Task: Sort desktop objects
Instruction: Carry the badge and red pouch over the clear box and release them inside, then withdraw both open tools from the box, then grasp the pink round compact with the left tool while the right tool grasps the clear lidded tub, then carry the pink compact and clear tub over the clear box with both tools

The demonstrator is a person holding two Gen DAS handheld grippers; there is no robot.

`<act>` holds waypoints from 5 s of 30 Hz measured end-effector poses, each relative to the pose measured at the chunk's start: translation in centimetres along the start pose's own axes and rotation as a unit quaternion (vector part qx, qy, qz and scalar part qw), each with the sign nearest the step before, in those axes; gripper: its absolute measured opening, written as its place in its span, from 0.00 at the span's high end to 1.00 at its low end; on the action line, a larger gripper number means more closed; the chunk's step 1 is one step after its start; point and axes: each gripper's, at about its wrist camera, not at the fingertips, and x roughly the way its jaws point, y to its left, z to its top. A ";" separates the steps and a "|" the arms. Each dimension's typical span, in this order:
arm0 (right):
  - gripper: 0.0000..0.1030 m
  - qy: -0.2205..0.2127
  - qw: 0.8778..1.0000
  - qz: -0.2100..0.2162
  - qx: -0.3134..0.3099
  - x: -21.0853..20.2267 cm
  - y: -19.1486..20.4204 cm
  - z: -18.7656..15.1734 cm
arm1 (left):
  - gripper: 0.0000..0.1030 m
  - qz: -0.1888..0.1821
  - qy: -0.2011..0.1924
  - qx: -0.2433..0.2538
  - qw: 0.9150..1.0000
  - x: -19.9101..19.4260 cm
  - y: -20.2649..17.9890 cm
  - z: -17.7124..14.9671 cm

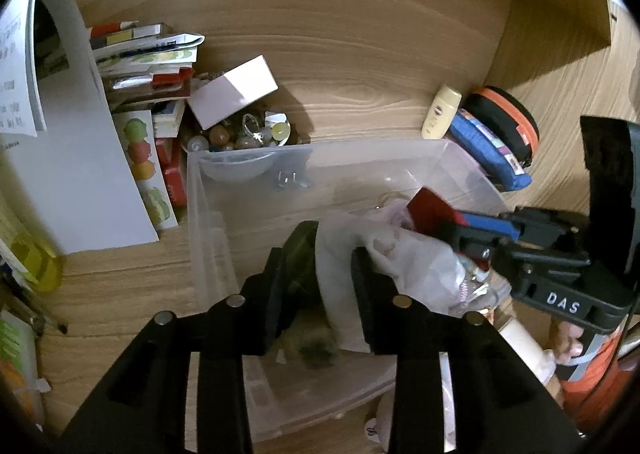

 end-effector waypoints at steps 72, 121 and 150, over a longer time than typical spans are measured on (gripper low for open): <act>0.15 0.030 0.995 -0.085 -0.033 -4.7 5.3 -12.3 | 0.08 0.077 0.012 0.067 0.995 -4.4 -3.9 -10.4; 0.35 -0.023 0.996 -0.074 0.041 -9.2 0.2 -11.9 | 0.36 0.035 -0.036 0.021 0.999 -3.5 -3.0 -9.0; 0.37 -0.115 0.991 -0.068 0.032 -13.1 0.3 -5.7 | 0.36 0.026 -0.114 0.017 0.993 -8.9 -2.2 -3.9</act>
